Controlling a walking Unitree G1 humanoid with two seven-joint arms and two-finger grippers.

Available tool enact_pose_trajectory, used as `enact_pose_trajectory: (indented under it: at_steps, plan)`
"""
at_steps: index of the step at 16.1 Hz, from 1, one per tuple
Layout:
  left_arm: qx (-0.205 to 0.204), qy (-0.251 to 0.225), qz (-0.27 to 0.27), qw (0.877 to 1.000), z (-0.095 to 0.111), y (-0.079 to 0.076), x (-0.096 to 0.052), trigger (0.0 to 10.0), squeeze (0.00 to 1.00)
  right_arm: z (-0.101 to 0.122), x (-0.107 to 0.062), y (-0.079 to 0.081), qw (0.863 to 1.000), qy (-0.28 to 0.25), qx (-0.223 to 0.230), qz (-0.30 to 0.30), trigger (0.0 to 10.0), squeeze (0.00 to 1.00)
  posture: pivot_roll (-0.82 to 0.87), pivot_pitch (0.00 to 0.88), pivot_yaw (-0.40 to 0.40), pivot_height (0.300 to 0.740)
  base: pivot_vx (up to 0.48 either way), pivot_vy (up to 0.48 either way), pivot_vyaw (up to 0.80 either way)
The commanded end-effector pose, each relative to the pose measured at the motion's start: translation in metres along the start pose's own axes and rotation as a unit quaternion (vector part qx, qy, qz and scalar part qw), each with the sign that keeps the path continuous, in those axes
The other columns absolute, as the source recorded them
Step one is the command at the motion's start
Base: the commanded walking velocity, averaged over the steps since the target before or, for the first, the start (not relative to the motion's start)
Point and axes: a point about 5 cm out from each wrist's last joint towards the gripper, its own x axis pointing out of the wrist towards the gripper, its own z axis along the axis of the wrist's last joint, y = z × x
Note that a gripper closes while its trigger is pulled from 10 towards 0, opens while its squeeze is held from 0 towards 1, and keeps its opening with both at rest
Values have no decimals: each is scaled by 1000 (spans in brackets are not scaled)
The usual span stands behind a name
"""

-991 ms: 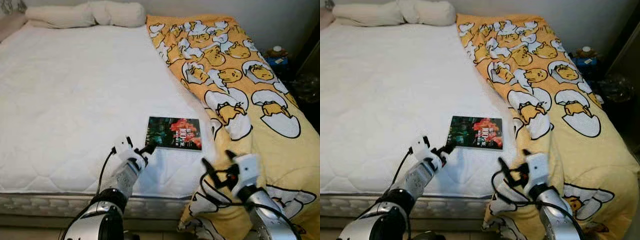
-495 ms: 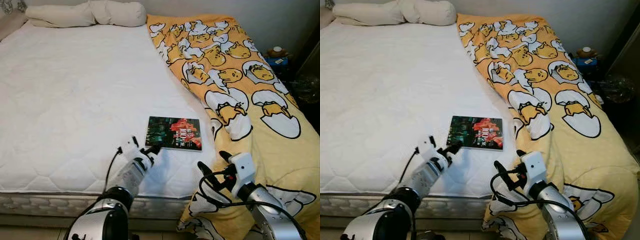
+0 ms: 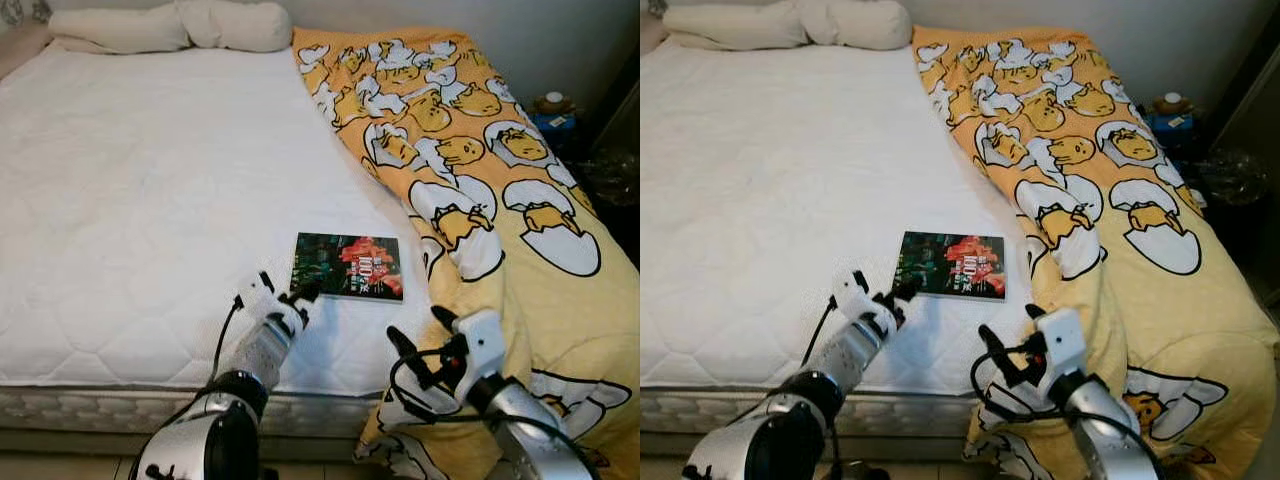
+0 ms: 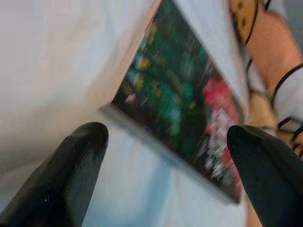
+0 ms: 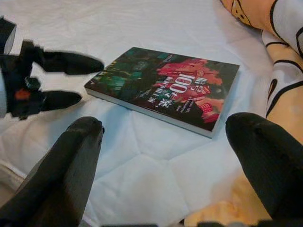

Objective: Clean up the room

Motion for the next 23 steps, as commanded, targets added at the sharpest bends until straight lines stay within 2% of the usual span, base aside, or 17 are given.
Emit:
enact_pose_trajectory:
  at_steps: [1, 6, 8, 11, 15, 18, 21, 23]
  plan:
    - [-17, 10, -40, 999, -10, -30, 7, 10000, 0, 1, 0, 5, 1000, -3, 3, 2, 10000, 157, -232, 36, 19, 736, 0, 0, 0]
    - [-11, 22, -48, 999, -19, -41, 8, 10000, 0, 2, -3, 9, 1000, 3, -3, 20, 10000, 157, -232, 44, 13, 736, 0, 0, 0]
    - [4, 21, -45, 999, -19, -42, 9, 10000, 0, 4, -2, 9, 1000, 4, -7, 23, 10000, 157, -235, 48, 12, 736, 0, 0, 0]
    - [9, 12, -41, 999, -11, -37, 9, 10000, 0, 4, -3, 10, 1000, 6, -7, 24, 10000, 157, -230, 47, 9, 736, 0, 0, 0]
    - [28, 14, -32, 999, -13, -32, 8, 10000, 0, 2, -4, 12, 999, 12, -8, 31, 10000, 157, -232, 38, 5, 736, 0, 0, 0]
    - [106, 11, -22, 994, -9, -26, 7, 10000, 0, 3, -3, 10, 1000, 11, -10, 27, 10000, 161, -227, 26, 6, 736, 0, 0, 0]
    - [104, 8, -18, 994, -4, -23, 7, 10000, 0, 3, -1, 11, 1000, 9, -5, 27, 10000, 161, -224, 21, 10, 736, 0, 0, 0]
    - [111, 18, -15, 994, -8, -22, 6, 10000, 0, 3, -1, 12, 1000, 9, -4, 28, 10000, 161, -222, 21, 13, 736, 0, 0, 0]
